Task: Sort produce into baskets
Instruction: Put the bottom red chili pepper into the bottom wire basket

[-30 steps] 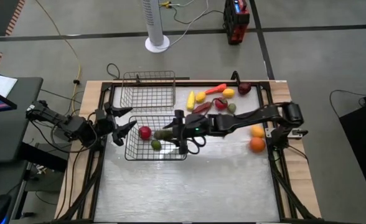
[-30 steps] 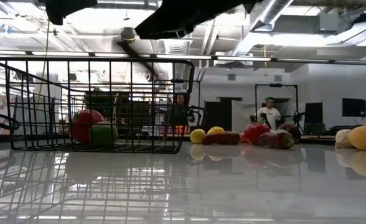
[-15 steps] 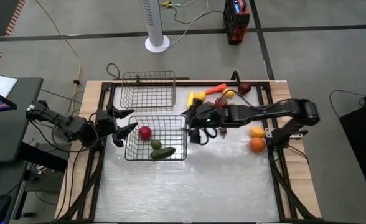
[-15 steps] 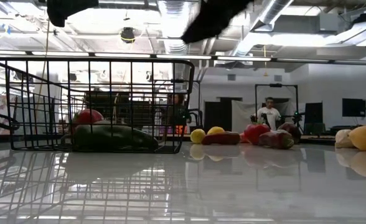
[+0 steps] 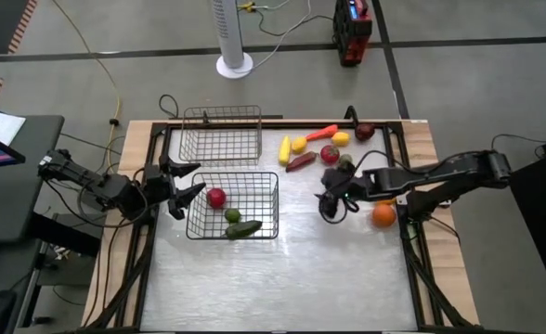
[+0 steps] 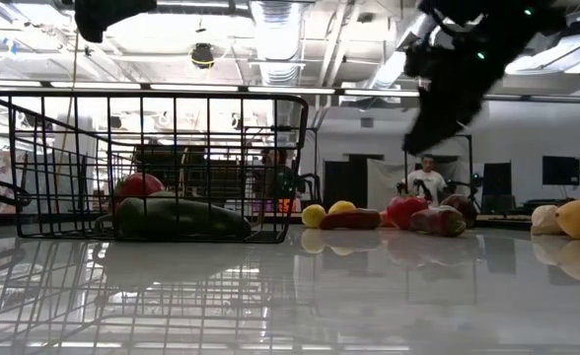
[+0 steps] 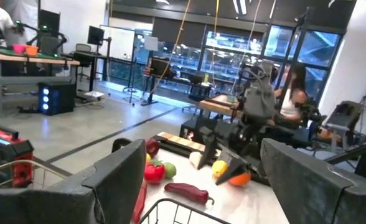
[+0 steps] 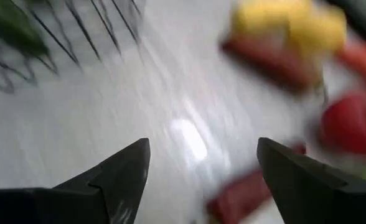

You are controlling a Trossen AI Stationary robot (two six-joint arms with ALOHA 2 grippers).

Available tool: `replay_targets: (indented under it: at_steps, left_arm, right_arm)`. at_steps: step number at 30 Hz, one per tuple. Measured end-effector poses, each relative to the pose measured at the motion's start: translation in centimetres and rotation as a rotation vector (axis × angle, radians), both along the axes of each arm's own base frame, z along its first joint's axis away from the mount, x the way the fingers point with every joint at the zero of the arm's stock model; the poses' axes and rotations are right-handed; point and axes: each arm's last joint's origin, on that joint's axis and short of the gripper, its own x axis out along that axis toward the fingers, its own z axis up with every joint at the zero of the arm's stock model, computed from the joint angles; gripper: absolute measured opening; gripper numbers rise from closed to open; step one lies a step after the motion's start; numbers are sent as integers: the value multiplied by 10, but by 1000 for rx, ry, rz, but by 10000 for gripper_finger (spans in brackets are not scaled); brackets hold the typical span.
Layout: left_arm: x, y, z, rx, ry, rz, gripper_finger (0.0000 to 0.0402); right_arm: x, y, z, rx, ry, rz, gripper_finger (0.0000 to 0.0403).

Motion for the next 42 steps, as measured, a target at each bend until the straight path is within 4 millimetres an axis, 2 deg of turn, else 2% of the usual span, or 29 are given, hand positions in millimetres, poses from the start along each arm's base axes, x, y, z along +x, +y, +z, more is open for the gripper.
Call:
replay_targets:
  at_steps: [4,8,14,23,28,34,39,42]
  left_arm:
    - [-1,1,0,9,12,57,304]
    - [-1,2,0,16,19,82,304]
    - [-1,2,0,20,17,81,304]
    - [-1,2,0,23,18,79,304]
    - [-1,2,0,22,17,79,304]
    - [-1,2,0,22,17,78,304]
    - [-1,2,0,21,17,78,304]
    - [-1,2,0,21,17,77,304]
  right_arm:
    - [-8,4,-10,53,87,-103,337]
    - [-12,5,-28,10,138,-173,342]
    - [-20,-8,-59,-23,92,-283,342]
    - [-24,-25,-83,57,-21,-285,337]
    - [-24,-32,-87,36,7,-289,306]
    - [-23,-35,-85,19,15,-249,238]
    - [-15,-36,-76,23,11,-178,170]
    - [-7,-37,-66,17,1,-126,158]
